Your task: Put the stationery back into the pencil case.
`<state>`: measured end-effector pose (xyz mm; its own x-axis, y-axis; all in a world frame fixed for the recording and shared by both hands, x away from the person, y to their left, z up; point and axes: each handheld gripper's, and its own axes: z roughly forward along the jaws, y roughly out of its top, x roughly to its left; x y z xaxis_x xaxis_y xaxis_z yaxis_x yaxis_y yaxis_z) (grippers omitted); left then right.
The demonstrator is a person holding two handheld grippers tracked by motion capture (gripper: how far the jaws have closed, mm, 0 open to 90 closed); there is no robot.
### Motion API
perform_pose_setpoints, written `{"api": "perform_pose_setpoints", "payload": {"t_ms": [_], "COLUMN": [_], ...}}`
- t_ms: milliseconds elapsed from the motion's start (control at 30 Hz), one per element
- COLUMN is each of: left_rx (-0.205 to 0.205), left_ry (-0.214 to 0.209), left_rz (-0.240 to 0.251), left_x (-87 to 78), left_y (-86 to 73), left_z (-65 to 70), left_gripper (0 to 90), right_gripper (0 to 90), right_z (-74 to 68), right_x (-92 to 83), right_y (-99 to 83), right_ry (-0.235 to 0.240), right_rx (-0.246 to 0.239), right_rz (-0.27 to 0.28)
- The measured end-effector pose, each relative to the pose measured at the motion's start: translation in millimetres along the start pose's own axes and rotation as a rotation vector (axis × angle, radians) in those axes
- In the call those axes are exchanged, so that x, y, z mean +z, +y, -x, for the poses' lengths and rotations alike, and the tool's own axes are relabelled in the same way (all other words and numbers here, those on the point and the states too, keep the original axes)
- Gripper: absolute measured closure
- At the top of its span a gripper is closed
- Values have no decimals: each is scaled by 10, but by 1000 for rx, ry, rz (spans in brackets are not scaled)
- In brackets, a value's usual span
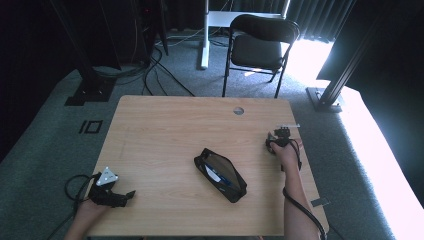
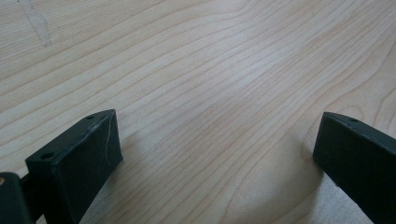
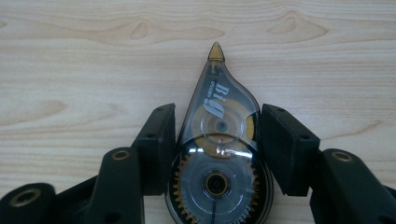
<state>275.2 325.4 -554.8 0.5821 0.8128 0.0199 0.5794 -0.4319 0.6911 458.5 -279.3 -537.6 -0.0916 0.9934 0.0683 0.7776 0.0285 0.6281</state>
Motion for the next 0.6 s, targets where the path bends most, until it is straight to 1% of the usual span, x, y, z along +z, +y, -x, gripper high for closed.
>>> {"api": "perform_pose_setpoints", "payload": {"t_ms": [133,200,233,300,367,433,500,600], "left_rx": [0,0,0,0,0,0,0,0], "left_ry": [0,0,0,0,0,0,0,0], "left_rz": [0,0,0,0,0,0,0,0], "left_x": [0,0,0,0,0,0,0,0], "left_y": [0,0,0,0,0,0,0,0], "left_z": [0,0,0,0,0,0,0,0], "left_gripper": [12,12,12,12,12,12,12,12], "right_gripper": [480,492,493,494,495,496,496,497], "right_z": [-16,-27,-33,-56,-59,-68,-89,-134], "right_x": [-15,-42,-56,-79,-91,-104,-134,-191], "right_y": [0,9,15,19,19,17,21,28], "right_ry": [0,5,0,7,-6,17,28,47], "right_rx": [-3,12,6,-2,-10,-7,-8,-23], "right_rz": [-5,0,3,-2,-3,-19,-16,-17]}}
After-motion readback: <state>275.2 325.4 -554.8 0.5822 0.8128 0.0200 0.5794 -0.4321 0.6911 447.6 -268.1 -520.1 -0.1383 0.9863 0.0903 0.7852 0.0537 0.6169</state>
